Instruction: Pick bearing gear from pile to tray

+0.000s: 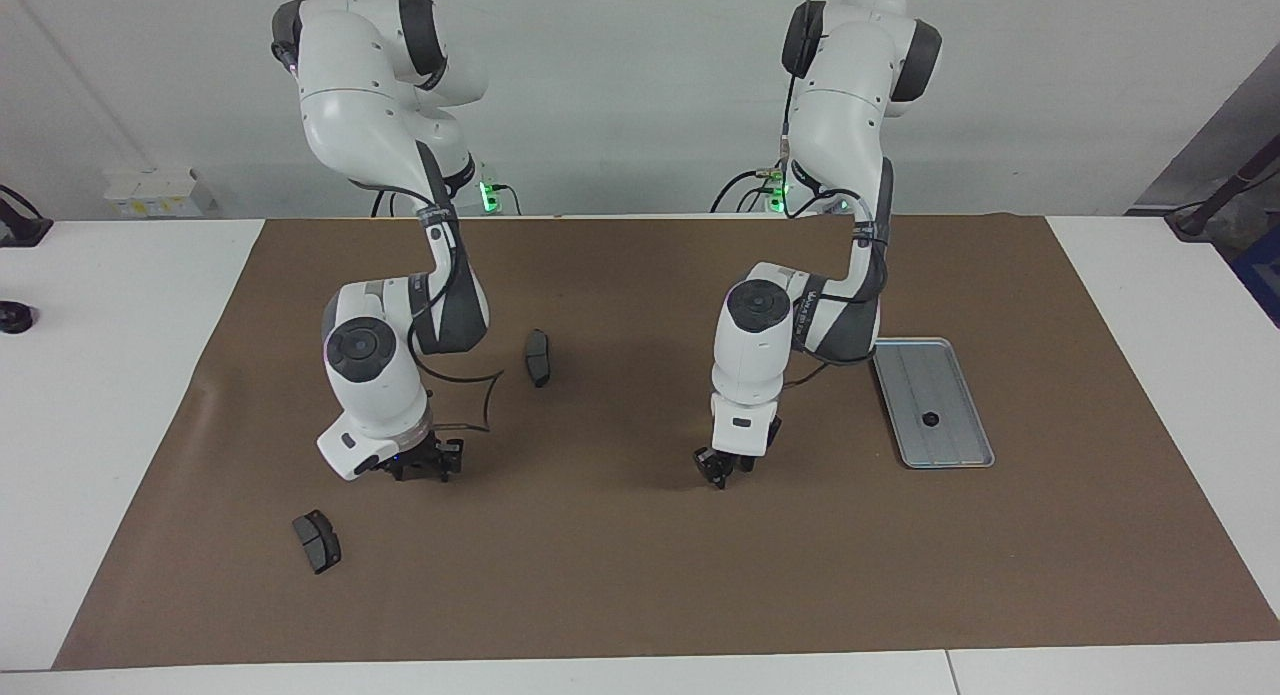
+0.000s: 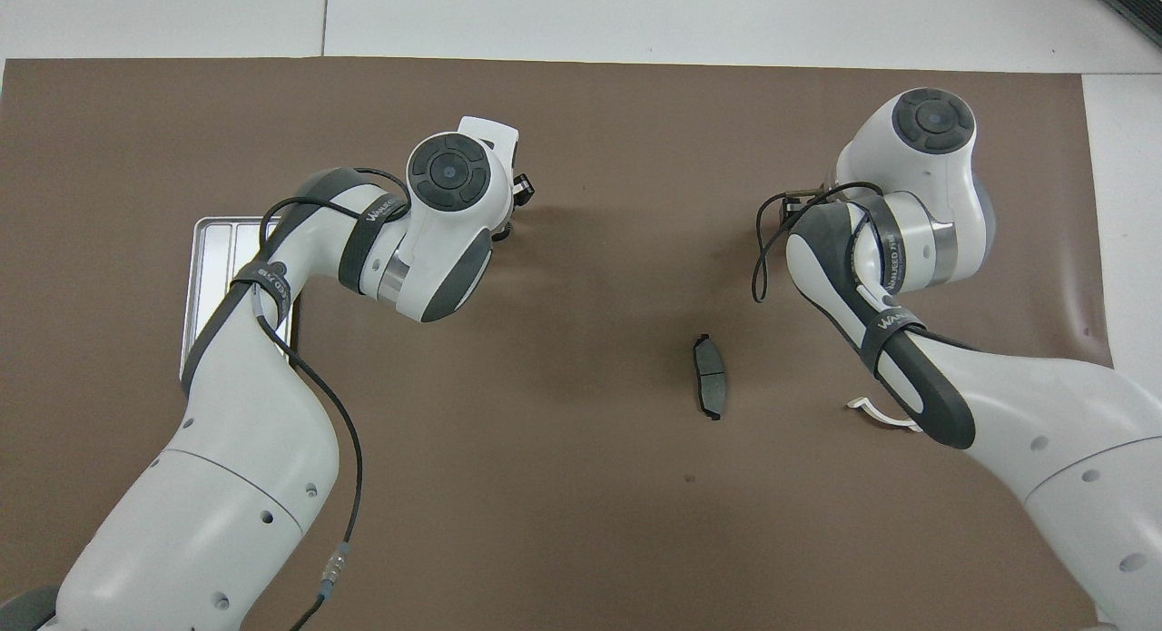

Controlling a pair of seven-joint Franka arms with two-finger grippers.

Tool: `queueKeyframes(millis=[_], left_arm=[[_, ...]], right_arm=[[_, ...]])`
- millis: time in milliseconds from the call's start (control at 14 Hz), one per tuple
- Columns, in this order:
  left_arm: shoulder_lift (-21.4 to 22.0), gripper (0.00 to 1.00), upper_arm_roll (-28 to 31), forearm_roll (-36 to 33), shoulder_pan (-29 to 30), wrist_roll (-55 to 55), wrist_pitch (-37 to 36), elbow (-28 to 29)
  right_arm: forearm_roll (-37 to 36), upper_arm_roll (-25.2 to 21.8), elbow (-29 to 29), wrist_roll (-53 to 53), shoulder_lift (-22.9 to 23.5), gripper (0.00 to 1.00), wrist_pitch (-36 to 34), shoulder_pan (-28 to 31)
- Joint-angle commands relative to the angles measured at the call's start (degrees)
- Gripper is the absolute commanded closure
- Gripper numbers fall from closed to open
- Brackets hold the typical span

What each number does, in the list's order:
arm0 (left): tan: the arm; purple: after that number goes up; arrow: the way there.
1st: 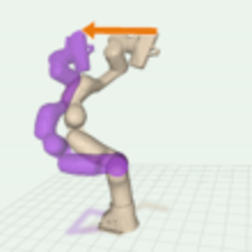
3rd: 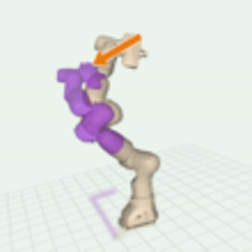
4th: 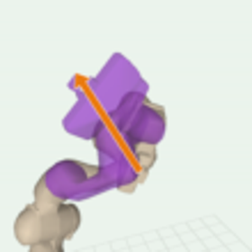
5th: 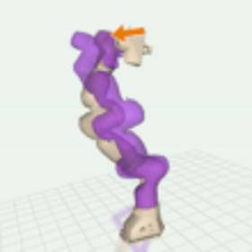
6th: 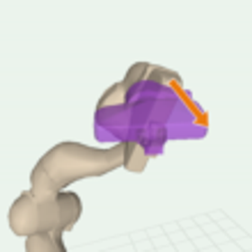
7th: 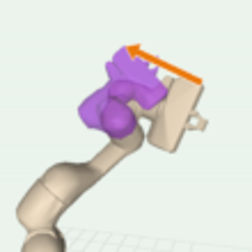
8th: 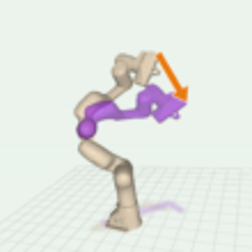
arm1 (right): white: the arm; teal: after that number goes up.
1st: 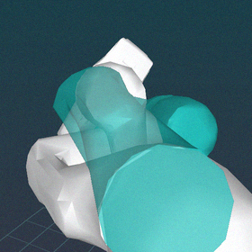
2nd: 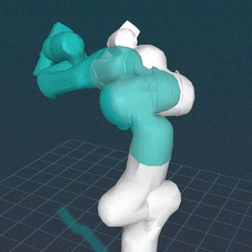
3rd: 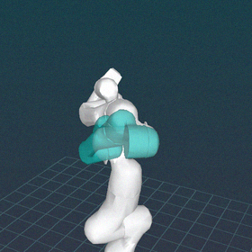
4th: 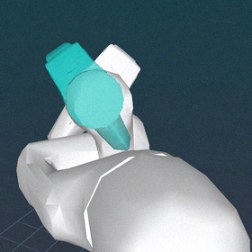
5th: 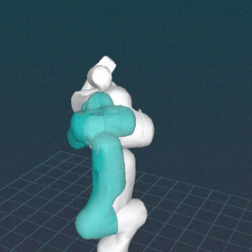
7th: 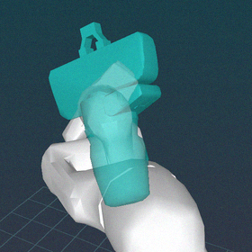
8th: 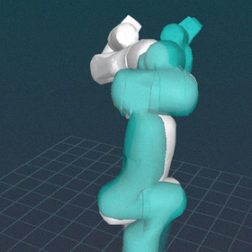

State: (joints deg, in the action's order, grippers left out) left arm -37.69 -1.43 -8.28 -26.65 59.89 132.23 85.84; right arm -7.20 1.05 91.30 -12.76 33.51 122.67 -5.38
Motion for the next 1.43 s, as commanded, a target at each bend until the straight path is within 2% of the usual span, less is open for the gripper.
queueKeyframes(millis=[0, 215, 287, 430, 716, 1003, 1218, 1361], left_arm=[[-0.01, 0.44, 0.12, -1.3, -0.68, 0.58, -0.48, 0.47], [0.43, 0.44, 0.11, -1.21, -1.39, 0.58, -0.75, 1.09], [0.43, 0.51, 0.11, -1.21, -1.39, 0.58, -0.75, 1.09], [0.43, 1.0, 0.2, -1.39, -1.04, 0.31, -0.92, 1.0], [1.38, 1.0, 0.38, -1.56, -0.34, -0.12, -6.36, -0.75], [9.54, 1.0, 0.03, 2.11, 5.53, -9.06, -13.65, 0.82], [19.73, 1.0, 0.12, 8.09, 13.61, -23.18, -14.63, 9.93], [24.58, 1.0, 0.2, 10.99, 18.89, -33.83, -14.46, 16.88]], right_arm=[[-1.06, 0.62, 3.0, -2.27, -2.3, 0.34, -1.11, 0.54], [-1.06, 0.53, 3.79, -2.27, -2.57, 0.36, -1.11, 0.72], [-1.06, 0.53, 4.05, -2.27, -2.66, 0.37, -1.11, 1.33], [-1.06, 0.62, 4.5, -2.27, -2.83, 0.44, -0.94, 2.12], [-1.06, 0.62, 5.29, -2.62, -2.92, 0.56, -0.24, 3.0], [-0.53, 0.71, 6.86, -3.76, -3.45, 0.71, 0.82, 2.92], [-0.36, 0.71, 6.61, -3.67, -3.54, 0.88, 1.08, 2.74], [-0.27, 1.23, 5.47, -3.06, -5.11, 0.92, 1.17, 2.74]])
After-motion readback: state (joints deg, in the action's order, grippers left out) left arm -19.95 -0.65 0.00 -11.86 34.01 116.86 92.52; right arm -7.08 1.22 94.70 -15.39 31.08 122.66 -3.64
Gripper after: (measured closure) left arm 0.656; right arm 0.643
